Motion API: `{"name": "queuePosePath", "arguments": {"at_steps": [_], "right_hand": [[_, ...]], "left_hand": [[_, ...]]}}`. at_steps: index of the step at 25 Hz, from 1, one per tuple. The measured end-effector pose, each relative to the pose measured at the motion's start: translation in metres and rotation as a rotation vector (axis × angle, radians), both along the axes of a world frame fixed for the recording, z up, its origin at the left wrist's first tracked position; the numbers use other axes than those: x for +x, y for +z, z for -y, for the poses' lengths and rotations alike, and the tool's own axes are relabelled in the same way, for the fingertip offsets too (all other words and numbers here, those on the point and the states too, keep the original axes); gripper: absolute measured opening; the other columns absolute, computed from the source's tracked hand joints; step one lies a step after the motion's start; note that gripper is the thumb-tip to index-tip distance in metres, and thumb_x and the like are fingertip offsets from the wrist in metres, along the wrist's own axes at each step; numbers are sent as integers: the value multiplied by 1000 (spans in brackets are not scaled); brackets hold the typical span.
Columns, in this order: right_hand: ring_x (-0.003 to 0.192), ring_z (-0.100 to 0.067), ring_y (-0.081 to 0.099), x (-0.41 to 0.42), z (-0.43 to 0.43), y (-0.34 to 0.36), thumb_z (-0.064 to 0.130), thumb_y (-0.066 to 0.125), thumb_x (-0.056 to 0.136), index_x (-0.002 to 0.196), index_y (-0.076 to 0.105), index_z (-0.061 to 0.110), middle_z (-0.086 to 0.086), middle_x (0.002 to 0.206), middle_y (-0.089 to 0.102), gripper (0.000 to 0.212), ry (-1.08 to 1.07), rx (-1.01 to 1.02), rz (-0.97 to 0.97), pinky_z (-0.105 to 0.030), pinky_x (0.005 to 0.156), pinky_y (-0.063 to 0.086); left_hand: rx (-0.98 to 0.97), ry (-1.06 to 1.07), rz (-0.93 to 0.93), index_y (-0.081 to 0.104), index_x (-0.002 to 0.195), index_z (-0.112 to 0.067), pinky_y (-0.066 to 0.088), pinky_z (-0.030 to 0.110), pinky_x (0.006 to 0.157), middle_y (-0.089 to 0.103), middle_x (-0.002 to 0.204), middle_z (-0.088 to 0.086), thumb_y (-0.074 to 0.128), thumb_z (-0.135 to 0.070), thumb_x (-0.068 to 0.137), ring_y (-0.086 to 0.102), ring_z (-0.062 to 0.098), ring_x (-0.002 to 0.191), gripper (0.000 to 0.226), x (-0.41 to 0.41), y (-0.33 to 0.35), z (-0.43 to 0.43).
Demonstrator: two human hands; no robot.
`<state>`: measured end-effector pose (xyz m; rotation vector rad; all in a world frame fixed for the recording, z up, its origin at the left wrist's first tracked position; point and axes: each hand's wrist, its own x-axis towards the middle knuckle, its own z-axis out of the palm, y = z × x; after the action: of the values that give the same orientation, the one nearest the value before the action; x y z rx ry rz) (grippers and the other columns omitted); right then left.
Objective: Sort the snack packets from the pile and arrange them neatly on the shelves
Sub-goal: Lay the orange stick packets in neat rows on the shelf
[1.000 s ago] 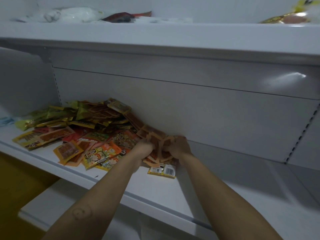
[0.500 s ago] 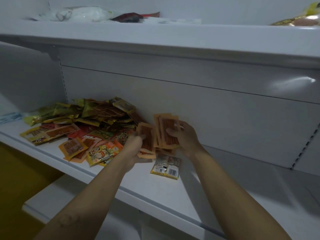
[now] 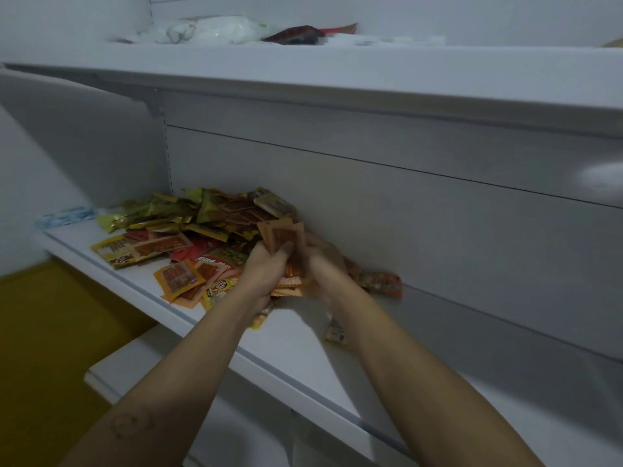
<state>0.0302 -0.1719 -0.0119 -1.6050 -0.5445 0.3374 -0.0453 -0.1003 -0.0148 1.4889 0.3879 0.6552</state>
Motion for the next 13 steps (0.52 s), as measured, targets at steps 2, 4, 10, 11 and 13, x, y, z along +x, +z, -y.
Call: {"name": "queuePosePath", "arguments": {"at_steps": [2, 4, 10, 11, 13], "right_hand": [[100, -25, 67, 20, 6, -6, 18, 49, 88, 116, 69, 26, -2, 113, 70, 35, -77, -155, 93, -41, 86, 57], [102, -26, 65, 46, 22, -16, 25, 53, 90, 112, 69, 21, -4, 111, 70, 28, -195, -446, 340, -34, 79, 52], [131, -25, 45, 71, 37, -47, 62, 78, 64, 144, 45, 24, -1, 143, 49, 95, 182, -922, 590, -34, 106, 40], [129, -26, 48, 71, 37, -50, 62, 75, 68, 142, 47, 23, -3, 141, 51, 88, 166, -947, 653, -35, 104, 41], [115, -28, 58, 72, 37, -53, 59, 67, 80, 127, 60, 19, -7, 127, 63, 62, 59, -955, 821, -35, 93, 48]], "left_hand": [[74, 9, -3, 66, 106, -19, 58, 44, 79, 71, 97, 10, 51, -24, 100, 69, 30, 90, 16, -8, -3, -15], [97, 21, -4, 64, 110, -18, 58, 48, 81, 71, 99, 10, 52, -25, 100, 70, 28, 89, 18, -15, -7, -27], [87, 10, -58, 61, 110, -22, 55, 48, 91, 71, 103, 7, 54, -30, 98, 69, 22, 95, 17, -20, -19, -45], [86, -2, -65, 61, 110, -22, 55, 49, 90, 71, 103, 8, 54, -31, 98, 69, 23, 95, 17, -19, -20, -45], [67, -45, -74, 61, 110, -22, 55, 55, 87, 71, 103, 11, 55, -32, 97, 70, 28, 94, 18, -16, -24, -44]]}}
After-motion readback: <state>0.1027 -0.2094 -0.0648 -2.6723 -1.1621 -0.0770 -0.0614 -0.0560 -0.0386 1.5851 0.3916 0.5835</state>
